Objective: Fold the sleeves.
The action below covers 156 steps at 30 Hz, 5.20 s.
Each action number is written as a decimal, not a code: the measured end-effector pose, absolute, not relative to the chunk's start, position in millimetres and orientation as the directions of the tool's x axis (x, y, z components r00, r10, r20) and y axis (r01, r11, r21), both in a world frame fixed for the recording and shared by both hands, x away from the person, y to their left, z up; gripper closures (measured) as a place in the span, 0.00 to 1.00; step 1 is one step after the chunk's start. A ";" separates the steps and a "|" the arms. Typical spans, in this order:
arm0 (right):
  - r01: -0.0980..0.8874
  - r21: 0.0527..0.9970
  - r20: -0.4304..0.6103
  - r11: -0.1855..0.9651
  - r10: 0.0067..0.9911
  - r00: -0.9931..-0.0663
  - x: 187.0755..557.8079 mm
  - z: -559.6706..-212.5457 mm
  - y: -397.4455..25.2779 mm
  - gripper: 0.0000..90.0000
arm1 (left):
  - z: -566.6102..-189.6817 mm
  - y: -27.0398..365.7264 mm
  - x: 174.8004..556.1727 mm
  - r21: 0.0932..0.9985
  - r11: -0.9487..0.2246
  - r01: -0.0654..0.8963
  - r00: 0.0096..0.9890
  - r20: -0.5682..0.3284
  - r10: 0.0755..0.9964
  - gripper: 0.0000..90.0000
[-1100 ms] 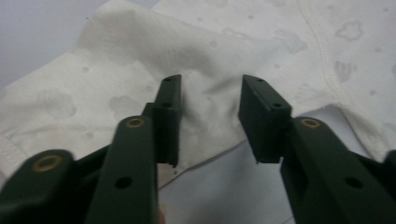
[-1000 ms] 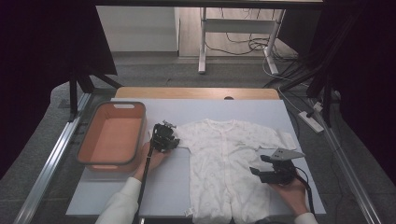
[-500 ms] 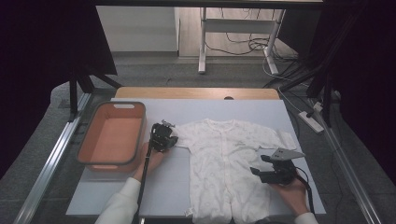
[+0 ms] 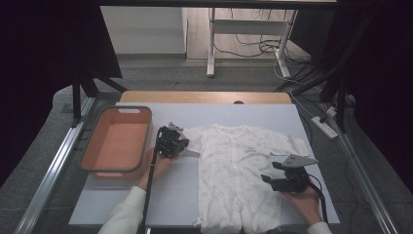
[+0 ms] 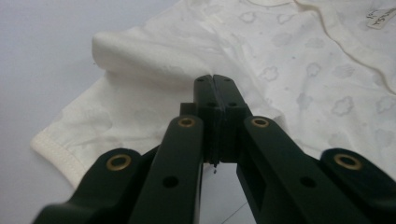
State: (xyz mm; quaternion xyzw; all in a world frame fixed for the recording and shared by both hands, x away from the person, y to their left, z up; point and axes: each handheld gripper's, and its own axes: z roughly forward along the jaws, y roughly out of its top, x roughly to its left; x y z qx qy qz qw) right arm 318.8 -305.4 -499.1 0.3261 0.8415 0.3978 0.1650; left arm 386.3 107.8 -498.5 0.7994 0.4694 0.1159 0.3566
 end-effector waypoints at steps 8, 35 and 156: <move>0.420 0.774 -0.016 0.473 0.678 -0.735 319.2 -499.9 -304.7 0.34 | -494.7 97.0 383.2 0.696 -0.312 0.647 0.561 -0.157 0.813 0.99; 0.424 0.772 -0.012 0.473 0.679 -0.734 319.0 -499.9 -304.8 0.34 | -497.6 55.7 374.2 0.718 -0.364 0.593 0.630 -0.133 0.765 0.55; 0.435 0.790 0.018 0.432 0.693 -0.721 321.6 -499.2 -311.4 0.31 | -452.2 41.1 375.2 0.787 -0.284 0.548 0.657 -0.195 0.728 0.93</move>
